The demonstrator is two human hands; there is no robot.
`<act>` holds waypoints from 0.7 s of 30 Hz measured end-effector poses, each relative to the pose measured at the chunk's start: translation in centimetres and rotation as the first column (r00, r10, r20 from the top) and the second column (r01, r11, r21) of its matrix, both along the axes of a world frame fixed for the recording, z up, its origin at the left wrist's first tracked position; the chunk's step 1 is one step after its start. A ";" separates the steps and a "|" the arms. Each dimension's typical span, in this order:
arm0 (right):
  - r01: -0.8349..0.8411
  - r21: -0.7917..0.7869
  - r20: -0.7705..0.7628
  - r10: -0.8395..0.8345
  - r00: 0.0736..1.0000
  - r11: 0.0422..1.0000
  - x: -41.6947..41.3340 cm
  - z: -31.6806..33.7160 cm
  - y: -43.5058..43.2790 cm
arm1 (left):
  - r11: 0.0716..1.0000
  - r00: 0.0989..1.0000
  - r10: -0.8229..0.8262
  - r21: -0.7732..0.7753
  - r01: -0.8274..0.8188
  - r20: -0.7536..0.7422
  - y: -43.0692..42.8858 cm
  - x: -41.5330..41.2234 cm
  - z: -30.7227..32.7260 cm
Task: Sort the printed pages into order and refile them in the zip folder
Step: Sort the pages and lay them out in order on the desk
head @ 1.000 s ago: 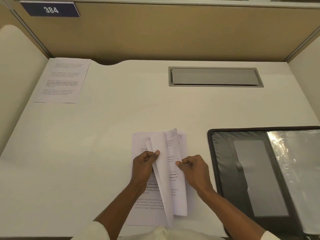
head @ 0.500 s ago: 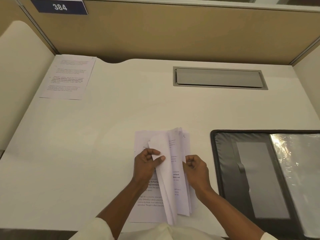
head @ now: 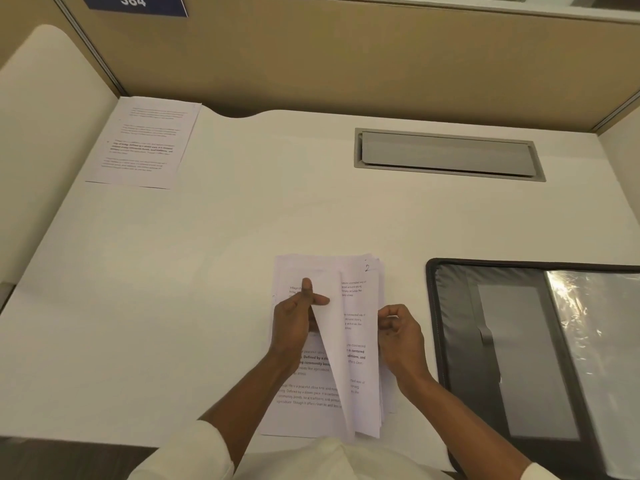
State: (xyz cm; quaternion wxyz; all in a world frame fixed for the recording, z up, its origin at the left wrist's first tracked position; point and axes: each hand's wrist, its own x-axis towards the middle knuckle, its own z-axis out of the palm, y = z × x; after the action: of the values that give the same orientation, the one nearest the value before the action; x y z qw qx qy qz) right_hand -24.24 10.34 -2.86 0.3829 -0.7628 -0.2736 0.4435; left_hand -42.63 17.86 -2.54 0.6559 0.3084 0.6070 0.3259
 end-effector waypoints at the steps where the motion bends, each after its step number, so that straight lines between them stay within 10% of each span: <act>1: -0.012 -0.004 0.013 0.012 1.000 1.000 0.1 -0.2 0.0 | 1.000 1.000 -0.001 0.004 0.001 0.020 0.0 -0.1 0.0; 15: 0.081 -0.030 -0.182 -0.085 0.980 0.996 -0.2 -0.2 0.2 | 0.995 0.994 -0.090 0.059 0.086 0.065 -0.1 -0.5 -0.4; 21: 0.003 -0.109 0.166 0.015 0.986 0.994 -0.5 -0.3 1.0 | 0.997 0.997 -0.061 0.045 0.058 0.052 0.0 -0.5 -0.5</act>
State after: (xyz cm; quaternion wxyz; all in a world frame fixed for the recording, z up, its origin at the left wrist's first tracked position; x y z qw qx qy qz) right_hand -24.72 11.39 -3.19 0.3152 -0.8161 -0.2826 0.3934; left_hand -43.12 17.87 -2.99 0.6746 0.3315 0.5726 0.3273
